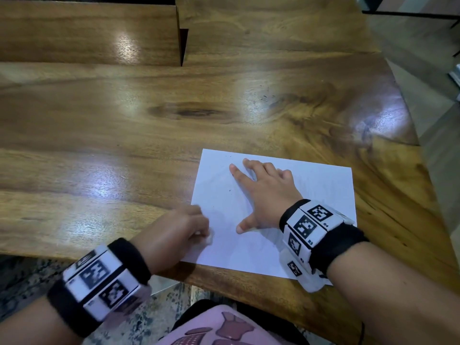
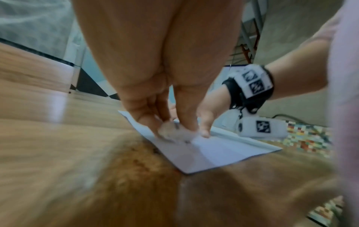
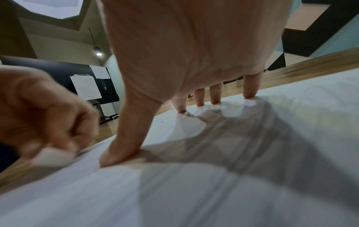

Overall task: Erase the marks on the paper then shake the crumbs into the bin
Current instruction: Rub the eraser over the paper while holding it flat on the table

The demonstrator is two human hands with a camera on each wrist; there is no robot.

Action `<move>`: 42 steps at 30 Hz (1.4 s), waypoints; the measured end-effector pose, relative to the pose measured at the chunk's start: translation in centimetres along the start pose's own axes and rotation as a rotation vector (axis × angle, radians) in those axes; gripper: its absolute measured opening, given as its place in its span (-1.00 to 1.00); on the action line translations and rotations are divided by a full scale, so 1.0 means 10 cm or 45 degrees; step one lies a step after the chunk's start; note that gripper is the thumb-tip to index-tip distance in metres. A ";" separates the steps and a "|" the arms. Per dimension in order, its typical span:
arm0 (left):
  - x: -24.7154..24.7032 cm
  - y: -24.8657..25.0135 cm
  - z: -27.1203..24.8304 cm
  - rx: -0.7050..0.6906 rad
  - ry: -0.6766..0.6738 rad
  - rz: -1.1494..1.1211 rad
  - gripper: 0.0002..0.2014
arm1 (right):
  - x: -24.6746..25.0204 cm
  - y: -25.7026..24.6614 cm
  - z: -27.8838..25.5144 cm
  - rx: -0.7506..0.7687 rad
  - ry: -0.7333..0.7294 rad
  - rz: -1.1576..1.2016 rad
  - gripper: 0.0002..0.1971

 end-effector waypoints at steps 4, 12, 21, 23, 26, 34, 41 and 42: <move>0.09 0.01 0.15 0.004 0.133 -0.004 -0.89 | 0.00 0.00 0.00 0.002 -0.001 -0.006 0.25; 0.10 -0.03 0.18 0.042 0.143 -0.084 -0.86 | 0.00 0.00 0.00 0.007 0.001 -0.008 0.24; -0.12 -0.08 -0.14 0.047 -0.055 -0.120 -0.84 | 0.00 0.00 0.01 0.011 0.004 -0.007 0.24; 0.00 -0.07 -0.06 0.021 0.074 -0.088 -0.87 | 0.00 0.00 0.01 0.010 0.008 -0.010 0.24; 0.04 -0.08 -0.01 0.055 0.122 -0.063 -0.90 | 0.00 -0.01 0.01 0.010 0.008 -0.013 0.24; 0.17 0.10 0.35 0.106 0.214 0.000 -0.92 | 0.04 0.00 -0.03 -0.009 0.053 0.083 0.31; 0.11 0.10 0.47 0.110 0.205 0.049 -0.97 | 0.06 0.25 -0.08 -0.032 0.020 0.375 0.27; 0.08 0.11 0.41 0.087 0.189 0.066 -0.92 | 0.06 0.27 -0.08 -0.031 0.023 0.381 0.27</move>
Point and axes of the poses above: each hand's wrist, its own z-axis towards the middle knuckle, its own x-axis out of the back of the hand, y = z × x, the point moved 10 cm from there along z, towards the middle knuckle, and after that the axes turned 4 degrees about -z, right-handed, at the moved point
